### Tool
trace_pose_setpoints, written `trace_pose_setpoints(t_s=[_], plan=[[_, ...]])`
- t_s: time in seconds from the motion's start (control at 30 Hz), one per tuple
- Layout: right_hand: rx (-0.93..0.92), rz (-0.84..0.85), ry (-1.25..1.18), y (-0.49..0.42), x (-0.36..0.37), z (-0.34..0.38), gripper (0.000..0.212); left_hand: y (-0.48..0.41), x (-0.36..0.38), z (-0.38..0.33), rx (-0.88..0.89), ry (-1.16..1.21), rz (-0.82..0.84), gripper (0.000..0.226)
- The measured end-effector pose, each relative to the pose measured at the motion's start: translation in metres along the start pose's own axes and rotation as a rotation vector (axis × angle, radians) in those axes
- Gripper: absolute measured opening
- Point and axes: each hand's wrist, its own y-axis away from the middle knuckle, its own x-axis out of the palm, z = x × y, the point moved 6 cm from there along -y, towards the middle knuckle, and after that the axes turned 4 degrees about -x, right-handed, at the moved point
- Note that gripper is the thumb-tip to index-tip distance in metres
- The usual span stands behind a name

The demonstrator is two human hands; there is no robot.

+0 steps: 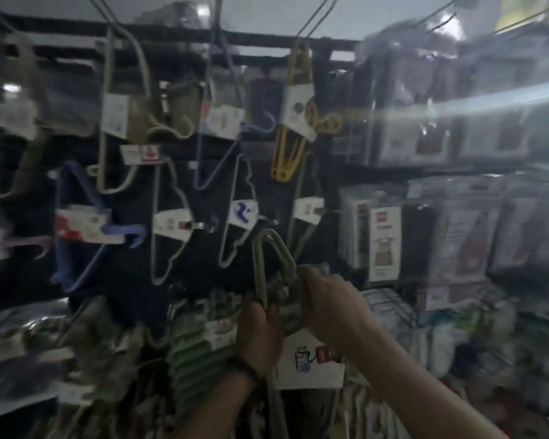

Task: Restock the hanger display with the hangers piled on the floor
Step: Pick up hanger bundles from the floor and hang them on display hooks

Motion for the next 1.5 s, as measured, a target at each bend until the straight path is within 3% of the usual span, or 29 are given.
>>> trace_pose_setpoints(t_s=[0.07, 0.2, 0.33, 0.43, 0.53, 0.7, 0.83, 0.93, 1.1, 1.23, 1.5], plan=[[-0.002, -0.016, 0.051, -0.013, -0.002, -0.025, 0.02, -0.011, 0.024, -0.022, 0.03, 0.055, 0.06, 0.015], [0.064, -0.061, 0.041, -0.04, -0.01, -0.066, 0.009, -0.037, 0.055, -0.056, 0.083, 0.043, 0.177, 0.031], [0.105, -0.089, -0.018, -0.065, -0.011, -0.092, 0.007, -0.072, 0.073, -0.08, 0.123, 0.219, 0.348, 0.019], [0.135, -0.138, 0.088, -0.085, -0.023, -0.113, 0.008, -0.108, 0.081, -0.088, 0.196, 0.172, 0.294, 0.045], [0.156, -0.223, 0.078, -0.11, -0.034, -0.144, 0.011, -0.142, 0.08, -0.092, 0.233, 0.099, 0.176, 0.057], [0.126, -0.168, 0.012, -0.169, -0.022, -0.19, 0.006, -0.185, 0.07, -0.109, 0.473, -0.084, 0.032, 0.023], [0.074, -0.131, -0.076, -0.216, -0.011, -0.212, 0.004, -0.196, 0.071, -0.141, 0.69, -0.202, 0.059, 0.027], [0.017, -0.166, -0.166, -0.243, -0.016, -0.222, 0.006, -0.208, 0.075, -0.16, 0.761, -0.256, 0.107, 0.018], [-0.123, -0.323, -0.105, -0.259, -0.028, -0.218, 0.005, -0.221, 0.1, -0.168, 0.693, -0.431, 0.35, 0.03], [-0.076, -0.496, -0.049, -0.252, -0.046, -0.221, 0.006, -0.227, 0.112, -0.167, 0.694, -0.46, 0.388, 0.036], [-0.106, -0.602, -0.139, -0.274, -0.029, -0.224, 0.018, -0.232, 0.12, -0.179, 0.633, -0.483, 0.365, 0.03]])
